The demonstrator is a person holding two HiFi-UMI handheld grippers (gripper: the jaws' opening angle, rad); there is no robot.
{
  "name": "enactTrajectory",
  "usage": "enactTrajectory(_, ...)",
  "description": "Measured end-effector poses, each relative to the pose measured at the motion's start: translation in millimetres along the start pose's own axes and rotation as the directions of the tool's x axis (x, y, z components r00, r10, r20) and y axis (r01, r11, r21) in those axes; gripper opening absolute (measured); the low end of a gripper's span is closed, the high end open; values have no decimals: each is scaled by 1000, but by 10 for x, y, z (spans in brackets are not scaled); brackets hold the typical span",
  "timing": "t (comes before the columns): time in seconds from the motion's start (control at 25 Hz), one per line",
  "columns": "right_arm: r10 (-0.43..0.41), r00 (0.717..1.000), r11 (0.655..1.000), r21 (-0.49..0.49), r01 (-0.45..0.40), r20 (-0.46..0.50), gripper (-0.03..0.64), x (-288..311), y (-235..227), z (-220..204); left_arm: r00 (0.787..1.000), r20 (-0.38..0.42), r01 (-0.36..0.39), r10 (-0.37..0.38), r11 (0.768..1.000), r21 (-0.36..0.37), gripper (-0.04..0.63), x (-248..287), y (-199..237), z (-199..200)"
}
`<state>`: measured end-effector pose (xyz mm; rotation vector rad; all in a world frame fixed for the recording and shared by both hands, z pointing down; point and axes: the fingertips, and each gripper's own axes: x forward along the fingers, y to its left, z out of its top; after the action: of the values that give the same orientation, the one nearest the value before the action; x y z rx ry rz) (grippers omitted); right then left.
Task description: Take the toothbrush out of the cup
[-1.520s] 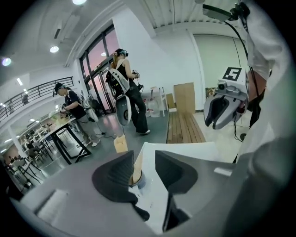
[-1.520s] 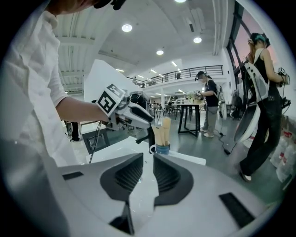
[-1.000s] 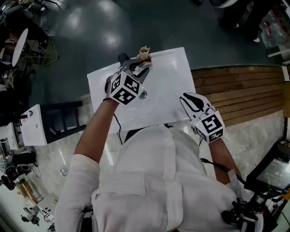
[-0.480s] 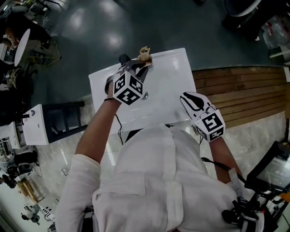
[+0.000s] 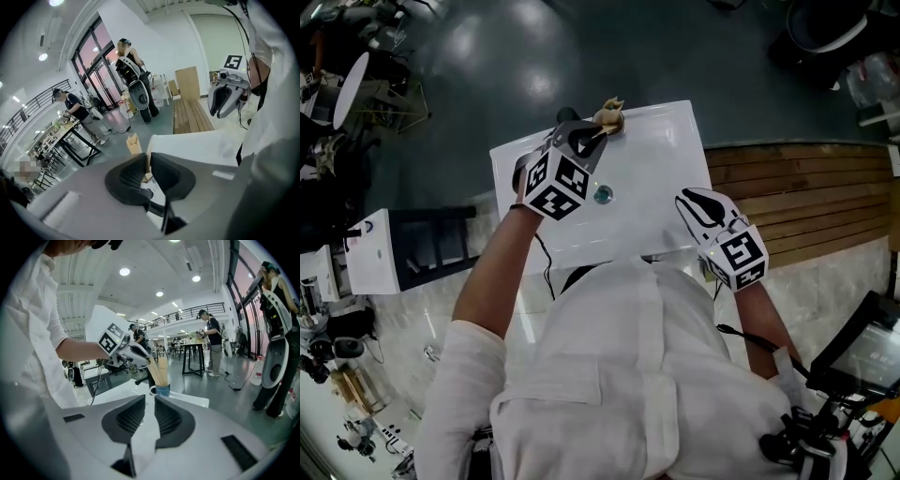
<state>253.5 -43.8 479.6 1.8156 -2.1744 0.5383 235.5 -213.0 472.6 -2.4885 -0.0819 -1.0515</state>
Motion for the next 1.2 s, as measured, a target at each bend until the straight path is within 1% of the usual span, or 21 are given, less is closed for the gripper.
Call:
enactTrajectory(0.16, 5, 1000, 1000, -12, -5, 0, 46, 27, 41, 44, 999, 38, -14, 15, 1000, -21, 40, -178, 60, 74)
enactTrajectory(0.28, 7, 1000, 1000, -23, -8, -5, 48, 102, 206, 136, 996, 81, -19, 23, 999, -51, 40, -443, 134, 55)
enactTrajectory(0.52, 16, 1000, 999, -40, -17, -10, 48, 230, 475, 262, 988, 148, -22, 35, 996, -85, 40, -881, 213, 34)
enactTrajectory(0.84, 14, 1000, 998, -59, -15, -16, 48, 380, 755, 359, 971, 239, 10, 22, 991, -131, 38, -1404, 182, -37)
enactTrajectory(1.08, -14, 1000, 997, -73, 12, -19, 48, 479, 884, 452, 961, 275, 24, 24, 985, -170, 38, -1740, 158, -237)
enactTrajectory(1.2, -18, 1000, 996, -86, 17, -21, 48, 566, 1092, 512, 957, 287, 23, 32, 983, -184, 37, -1983, 145, -444)
